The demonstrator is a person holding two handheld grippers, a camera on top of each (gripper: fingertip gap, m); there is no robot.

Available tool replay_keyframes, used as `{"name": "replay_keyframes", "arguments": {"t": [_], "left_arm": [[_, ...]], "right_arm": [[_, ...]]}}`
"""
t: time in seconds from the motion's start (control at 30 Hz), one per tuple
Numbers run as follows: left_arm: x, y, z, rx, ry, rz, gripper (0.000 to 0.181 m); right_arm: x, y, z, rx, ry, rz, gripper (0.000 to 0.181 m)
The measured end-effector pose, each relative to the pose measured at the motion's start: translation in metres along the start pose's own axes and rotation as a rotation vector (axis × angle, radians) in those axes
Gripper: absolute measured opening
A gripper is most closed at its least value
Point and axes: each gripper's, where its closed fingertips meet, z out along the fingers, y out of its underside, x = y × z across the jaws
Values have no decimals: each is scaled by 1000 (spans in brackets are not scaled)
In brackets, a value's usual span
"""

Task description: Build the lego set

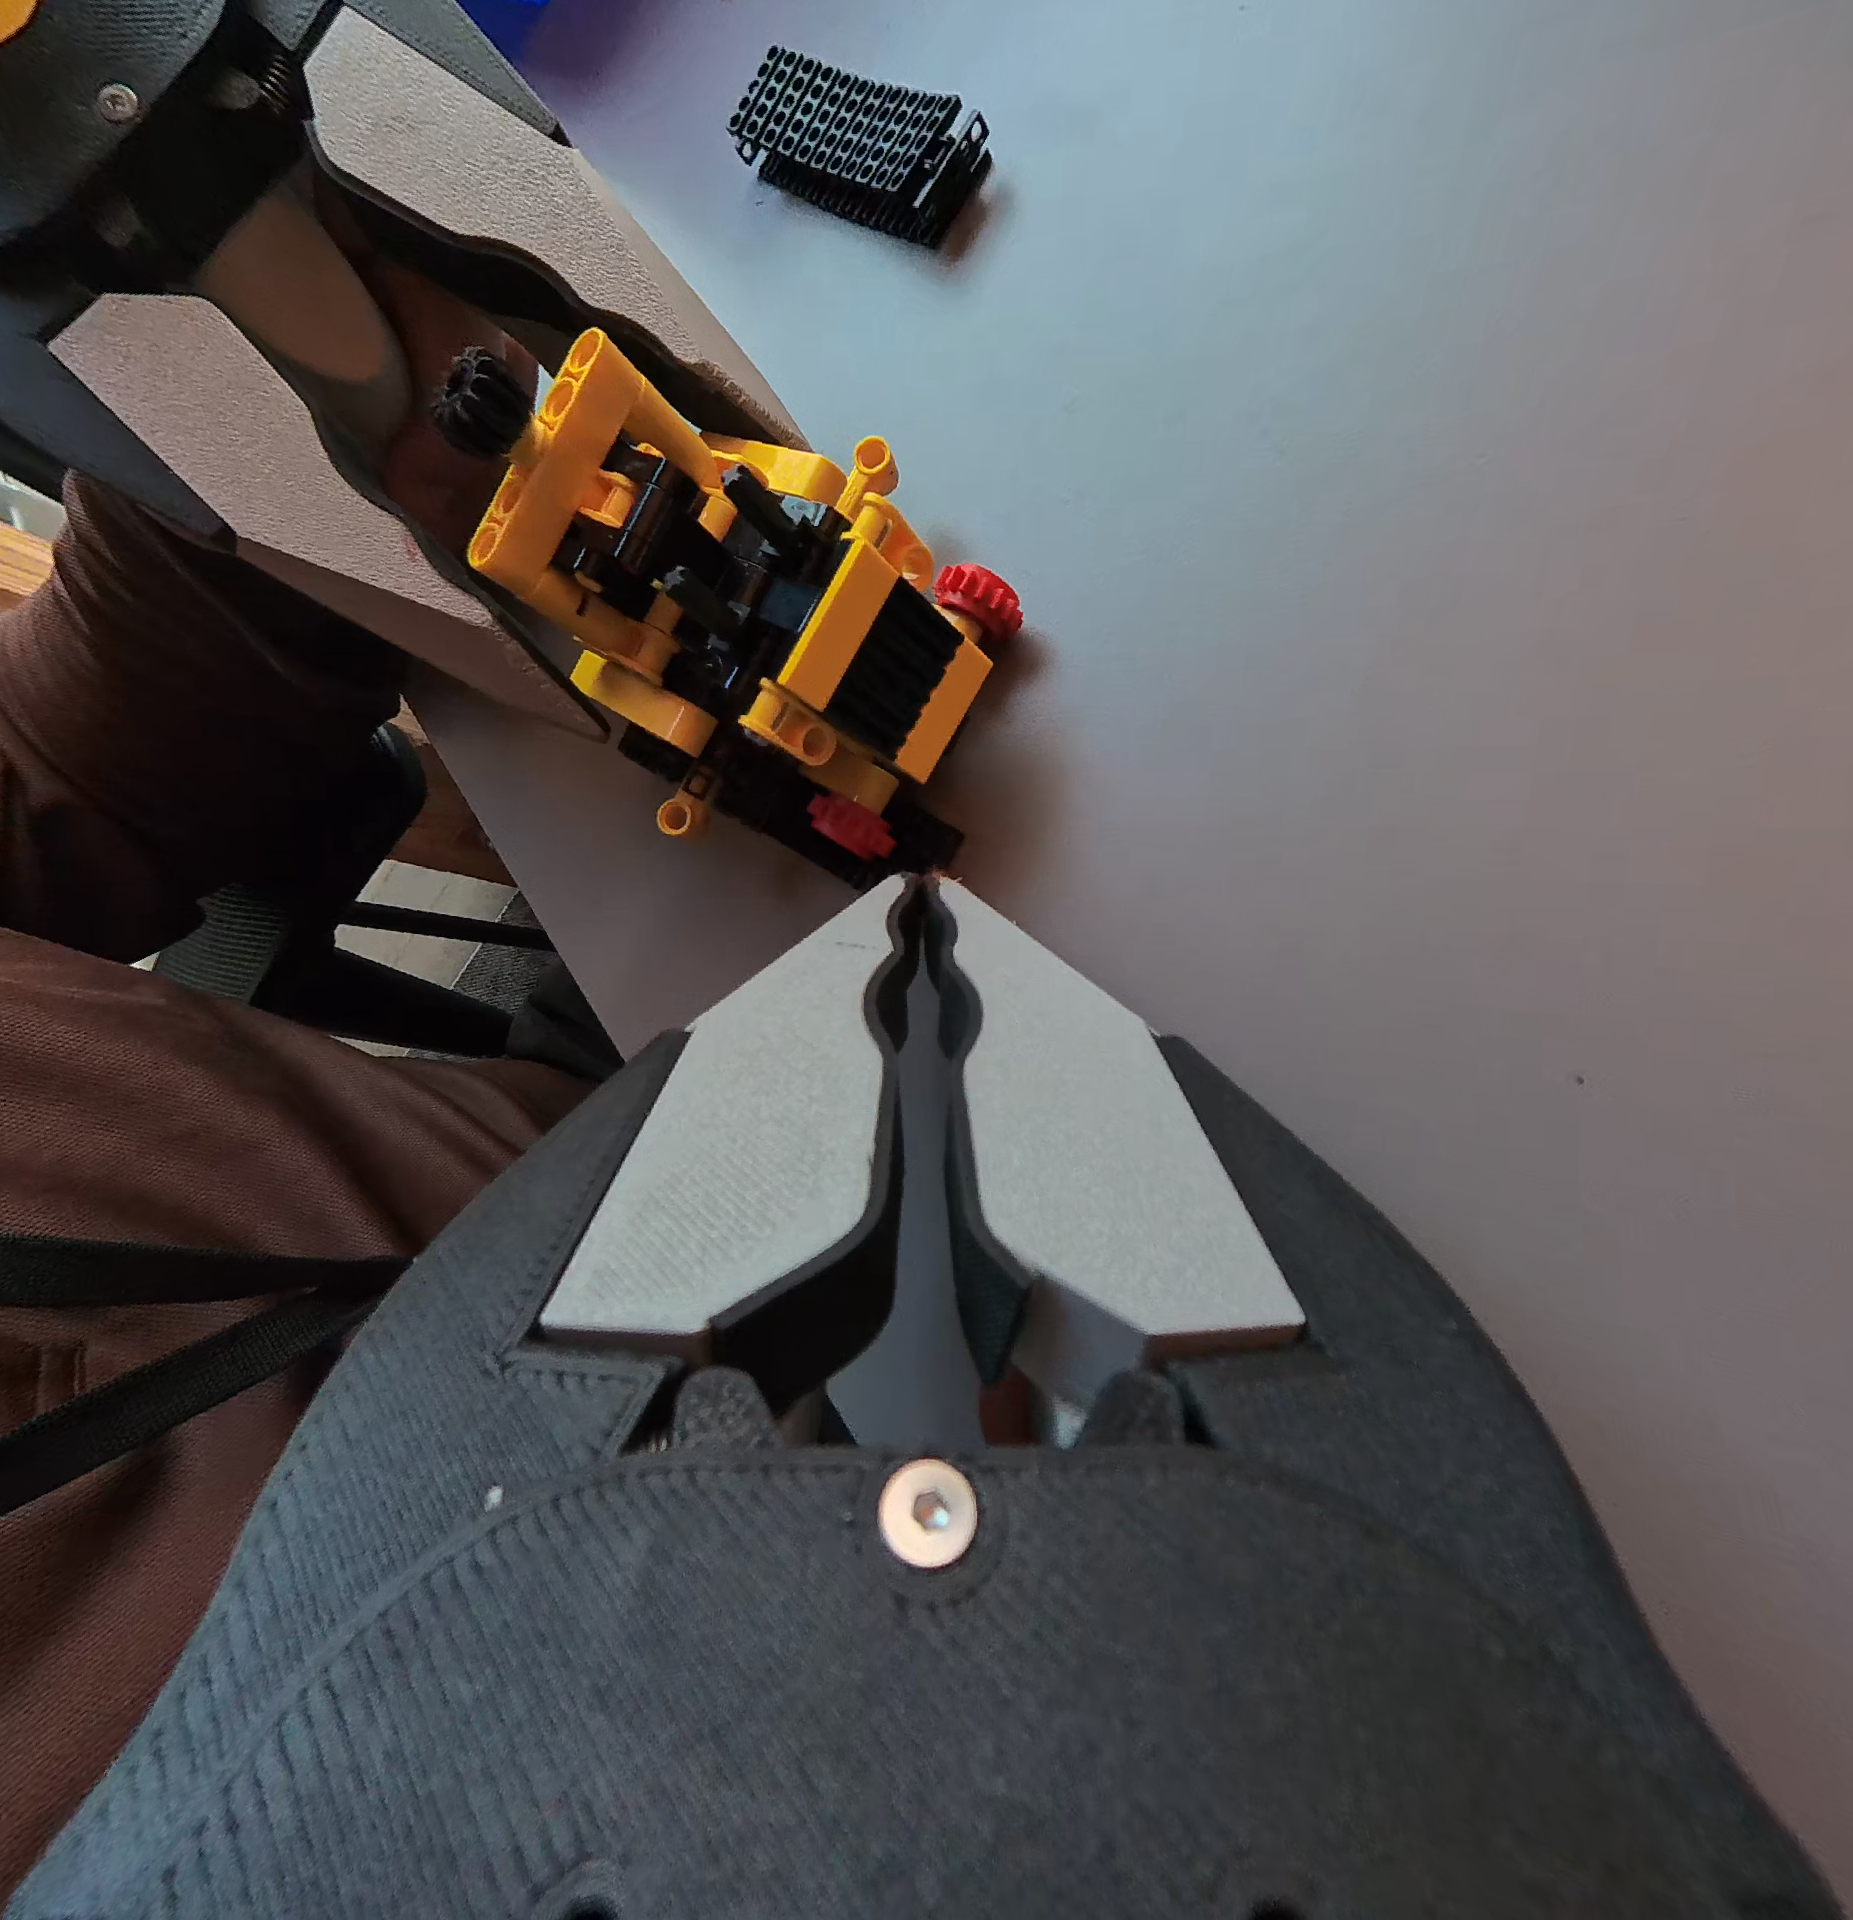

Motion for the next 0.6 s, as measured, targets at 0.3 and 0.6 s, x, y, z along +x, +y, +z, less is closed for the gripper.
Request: {"name": "replay_keyframes", "arguments": {"t": [0.3,0.6], "left_arm": [[2,1,0,0,-3,2,57],[2,1,-2,4,1,-15,57]], "right_arm": [[-5,-8,-4,41,-5,-18,0],[4,1,-5,8,45,-4,8]]}}
